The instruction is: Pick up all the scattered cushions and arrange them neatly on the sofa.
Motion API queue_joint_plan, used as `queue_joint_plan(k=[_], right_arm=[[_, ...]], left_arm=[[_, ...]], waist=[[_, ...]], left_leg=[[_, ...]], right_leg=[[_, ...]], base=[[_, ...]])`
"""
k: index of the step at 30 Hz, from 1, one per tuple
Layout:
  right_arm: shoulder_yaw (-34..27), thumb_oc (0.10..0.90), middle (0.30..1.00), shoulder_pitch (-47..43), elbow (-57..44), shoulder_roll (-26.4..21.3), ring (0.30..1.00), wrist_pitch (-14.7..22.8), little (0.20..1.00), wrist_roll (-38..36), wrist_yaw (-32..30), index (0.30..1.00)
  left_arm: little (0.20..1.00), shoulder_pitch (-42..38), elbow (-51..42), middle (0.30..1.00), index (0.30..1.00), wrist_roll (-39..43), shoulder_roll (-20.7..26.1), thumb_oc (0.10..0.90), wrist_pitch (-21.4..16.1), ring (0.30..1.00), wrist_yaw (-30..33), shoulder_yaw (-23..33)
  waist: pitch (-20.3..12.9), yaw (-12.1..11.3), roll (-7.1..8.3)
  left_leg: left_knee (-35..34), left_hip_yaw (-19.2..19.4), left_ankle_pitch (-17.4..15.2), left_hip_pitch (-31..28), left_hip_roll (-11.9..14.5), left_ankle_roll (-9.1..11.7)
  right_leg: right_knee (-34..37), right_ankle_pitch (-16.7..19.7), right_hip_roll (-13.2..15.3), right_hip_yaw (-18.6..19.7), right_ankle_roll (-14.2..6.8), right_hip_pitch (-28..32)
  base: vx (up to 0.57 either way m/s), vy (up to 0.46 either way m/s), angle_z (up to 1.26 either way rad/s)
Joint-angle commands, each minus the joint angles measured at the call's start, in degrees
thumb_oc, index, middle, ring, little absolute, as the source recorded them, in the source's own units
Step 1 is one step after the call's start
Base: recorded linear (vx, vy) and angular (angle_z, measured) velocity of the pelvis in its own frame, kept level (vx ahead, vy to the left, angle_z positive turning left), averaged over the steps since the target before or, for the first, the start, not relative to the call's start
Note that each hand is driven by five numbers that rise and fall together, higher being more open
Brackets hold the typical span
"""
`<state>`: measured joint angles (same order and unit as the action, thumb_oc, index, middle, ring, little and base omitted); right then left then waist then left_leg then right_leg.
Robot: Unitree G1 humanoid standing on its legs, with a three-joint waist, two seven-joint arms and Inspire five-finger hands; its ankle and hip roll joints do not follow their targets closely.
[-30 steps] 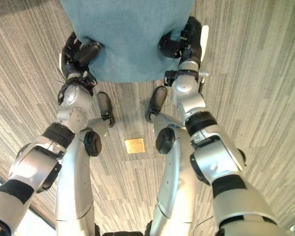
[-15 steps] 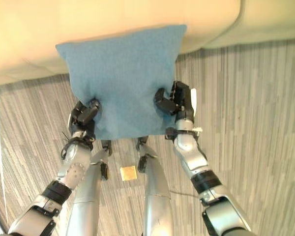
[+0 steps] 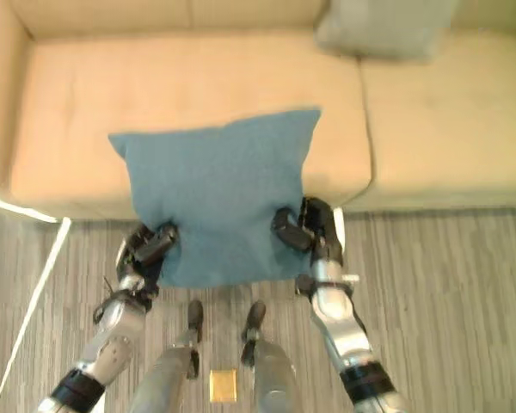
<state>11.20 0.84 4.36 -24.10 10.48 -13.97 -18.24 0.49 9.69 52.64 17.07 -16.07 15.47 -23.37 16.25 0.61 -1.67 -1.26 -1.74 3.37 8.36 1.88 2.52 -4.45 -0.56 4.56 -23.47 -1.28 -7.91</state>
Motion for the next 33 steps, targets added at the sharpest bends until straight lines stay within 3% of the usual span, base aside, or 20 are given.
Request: queue_joint_plan(k=[1, 5, 7, 10, 12, 13, 14, 16, 17, 19, 22, 26, 27, 28, 29, 31, 33], right_arm=[[1.2, 0.4, 0.3, -7.9, -6.0, 1.2, 0.3, 8.2, 0.3, -0.4, 3.8, 0.3], [-0.9, 0.4, 0.3, -6.9, -7.2, 1.1, 0.3, 7.7, 0.3, -1.0, 3.2, 0.3], [-0.9, 0.4, 0.3, -6.5, -7.0, 1.8, 0.3, 7.1, 0.3, -1.0, 3.5, 0.3], [0.0, 0.4, 0.3, -6.4, -6.3, 3.1, 0.3, 6.2, 0.3, -0.7, 4.4, 0.3], [0.3, 0.4, 0.3, -6.4, -6.7, 3.6, 0.3, 5.8, 0.3, -0.4, 5.2, 0.3], [0.3, 0.4, 0.3, -6.4, -6.7, 3.6, 0.3, 5.8, 0.3, -0.4, 5.2, 0.3], [0.5, 0.4, 0.3, -6.7, -6.8, 3.9, 0.3, 5.5, 0.3, -0.5, 5.5, 0.3], [0.9, 0.4, 0.3, -7.0, -6.8, 4.3, 0.3, 5.5, 0.3, -0.7, 5.8, 0.3], [1.0, 0.4, 0.3, -7.2, -6.7, 4.5, 0.3, 5.5, 0.3, -0.9, 6.0, 0.3], [0.8, 0.4, 0.3, -6.6, -7.4, 4.2, 0.3, 5.9, 0.3, -0.8, 6.6, 0.3], [0.6, 0.4, 0.3, -7.3, -6.0, 3.6, 0.3, 6.5, 0.3, -0.9, 6.2, 0.3], [0.0, 0.4, 0.3, -6.9, -5.6, 3.9, 0.3, 6.3, 0.3, -1.4, 6.8, 0.3], [-0.9, 0.4, 0.3, -6.0, -5.4, 3.8, 0.3, 6.2, 0.3, -1.5, 7.0, 0.3], [-2.3, 0.4, 0.3, -5.3, -5.4, 2.8, 0.3, 6.4, 0.3, -2.6, 7.0, 0.3], [-2.3, 0.4, 0.3, -5.3, -5.3, 2.8, 0.3, 6.4, 0.3, -2.6, 7.0, 0.3], [-2.5, 0.4, 0.3, -5.6, -5.0, 2.7, 0.3, 6.1, 0.3, -3.0, 6.8, 0.3], [-2.8, 0.4, 0.3, -5.2, -5.3, 2.9, 0.3, 6.0, 0.3, -3.1, 6.8, 0.3]], left_arm=[[0.3, -10.5, -7.1, 0.3, 0.3, -4.8, -4.0, 0.4, -3.2, 0.3, -8.2, -5.4], [0.3, -10.1, -6.0, 0.3, 0.3, -4.1, -4.9, 0.4, -3.2, 0.3, -8.2, -5.2], [0.3, -9.3, -5.7, 0.3, 0.3, -4.4, -4.3, 0.4, -2.5, 0.3, -8.3, -5.3], [0.3, -8.0, -5.9, 0.3, 0.3, -5.2, -3.4, 0.4, -1.4, 0.3, -8.7, -5.4], [0.3, -7.5, -6.6, 0.3, 0.3, -5.7, -2.8, 0.4, -0.8, 0.3, -8.8, -5.5], [0.3, -7.5, -6.6, 0.3, 0.3, -5.7, -2.8, 0.4, -0.7, 0.3, -8.8, -5.5], [0.3, -7.5, -6.4, 0.3, 0.3, -6.6, -2.2, 0.4, -0.7, 0.3, -8.5, -5.1], [0.3, -7.4, -6.4, 0.3, 0.3, -6.9, -1.8, 0.4, -0.9, 0.3, -8.0, -4.7], [0.3, -7.5, -6.3, 0.3, 0.3, -7.2, -1.6, 0.4, -1.1, 0.3, -7.9, -4.1], [0.3, -7.7, -6.2, 0.3, 0.3, -7.9, -1.6, 0.4, -1.8, 0.3, -7.6, -3.4], [0.3, -8.9, -5.2, 0.3, 0.3, -8.8, -2.1, 0.4, -2.0, 0.3, -7.8, -3.8], [0.3, -9.3, -4.5, 0.3, 0.3, -8.2, -2.4, 0.4, -2.0, 0.3, -8.8, -3.4], [0.3, -9.3, -3.8, 0.3, 0.3, -7.9, -3.5, 0.4, -1.6, 0.3, -9.1, -3.3], [0.3, -9.6, -3.4, 0.3, 0.3, -7.6, -4.9, 0.4, -1.3, 0.3, -9.5, -3.8], [0.3, -9.6, -3.4, 0.3, 0.3, -7.6, -4.9, 0.4, -1.3, 0.3, -9.5, -3.8], [0.3, -9.5, -3.1, 0.3, 0.3, -7.0, -5.4, 0.4, -1.2, 0.3, -9.4, -3.7], [0.3, -9.3, -2.3, 0.3, 0.3, -7.3, -5.5, 0.4, -0.3, 0.3, -9.3, -3.7]], waist=[[-6.4, -0.5, 2.15], [-8.2, 0.5, 2.42], [-9.4, 0.5, 2.8], [-10.6, -0.3, 3.82], [-10.1, -0.6, 3.77], [-10.1, -0.6, 3.84], [-9.5, -0.5, 3.58], [-8.8, -0.2, 3.45], [-8.5, -0.2, 3.18], [-8.3, 0.8, 2.92], [-8.4, 2.2, 3.58], [-8.9, 2.2, 4.32], [-9.5, 2.3, 4.38], [-9.3, 3.4, 4.69], [-9.3, 3.5, 4.63], [-8.9, 3.6, 4.79], [-9.6, 3.6, 4.81]], left_leg=[[4.6, 0.0, -2.2, 4.9, -1.3, 2.3], [5.0, 7.3, -3.3, 4.2, 0.0, 1.3], [4.4, 8.6, -3.9, 3.0, 0.0, 0.7], [4.1, 8.3, -5.6, 1.6, -1.1, -0.8], [3.7, 7.6, -6.7, 0.0, -1.8, -2.4], [3.7, 7.7, -6.7, -0.1, -1.8, -2.5], [3.4, 6.8, -7.4, -1.6, -2.7, -3.8], [3.1, 6.2, -7.4, -2.3, -2.7, -4.3], [3.0, 5.6, -7.5, -2.7, -2.6, -4.6], [2.0, 3.4, -7.1, -3.9, -2.6, -4.3], [0.4, -0.4, -6.9, -4.7, -4.4, -4.0], [0.7, -2.5, -7.4, -5.3, -5.6, -3.4], [2.7, -2.2, -8.4, -5.0, -5.9, -2.2], [13.4, 1.8, -10.0, -0.2, -5.5, 0.2], [13.7, 1.8, -10.2, 0.1, -5.5, 0.3], [16.8, 5.7, -10.2, 2.4, -3.5, 0.3], [12.1, 8.8, -8.4, 4.0, -0.8, -0.7]], right_leg=[[3.8, -2.8, 1.2, 0.7, -4.1, 2.2], [5.6, -1.8, 2.5, -3.2, -4.8, 4.6], [5.6, -1.8, 2.8, -3.8, -5.1, 5.9], [3.1, -2.2, 4.4, -3.0, -6.1, 6.6], [-4.3, -2.5, 6.3, -1.8, -6.5, 5.1], [-4.6, -2.7, 6.4, -1.7, -6.5, 5.0], [-10.5, -1.1, 8.2, 0.1, -7.3, 3.6], [-14.6, 0.5, 8.5, 2.2, -7.8, 1.5], [-16.7, 0.4, 8.1, 4.3, -8.0, -0.1], [-15.3, -4.0, 1.0, 13.3, -6.8, -3.8], [-6.4, -2.2, -3.9, 19.5, -6.0, -6.7], [-1.0, -1.1, -3.4, 19.6, -5.7, -3.8], [0.6, -1.1, -3.7, 19.6, -4.7, -1.6], [1.9, -1.4, -2.0, 16.3, -4.0, 1.5], [1.9, -1.4, -2.0, 16.2, -4.0, 1.5], [2.1, -2.2, -1.2, 15.2, -3.7, 2.6], [2.8, -3.2, -1.4, 14.3, -3.7, 4.0]], base=[[0.0, -0.002, 0.23], [0.09, 0.058, 0.64], [0.25, 0.152, 0.34], [0.26, 0.236, 0.25], [0.13, 0.222, 0.11], [0.16, 0.242, 0.13], [0.1, 0.139, 0.23], [0.1, 0.149, 0.25], [0.13, 0.123, 0.25], [0.17, 0.048, 0.26], [0.18, -0.048, 0.6], [0.13, -0.101, 0.8], [0.17, -0.137, 0.77], [0.17, -0.137, 0.76], [0.09, -0.069, 1.12], [0.03, -0.002, 0.9], [0.17, 0.006, 0.35]])
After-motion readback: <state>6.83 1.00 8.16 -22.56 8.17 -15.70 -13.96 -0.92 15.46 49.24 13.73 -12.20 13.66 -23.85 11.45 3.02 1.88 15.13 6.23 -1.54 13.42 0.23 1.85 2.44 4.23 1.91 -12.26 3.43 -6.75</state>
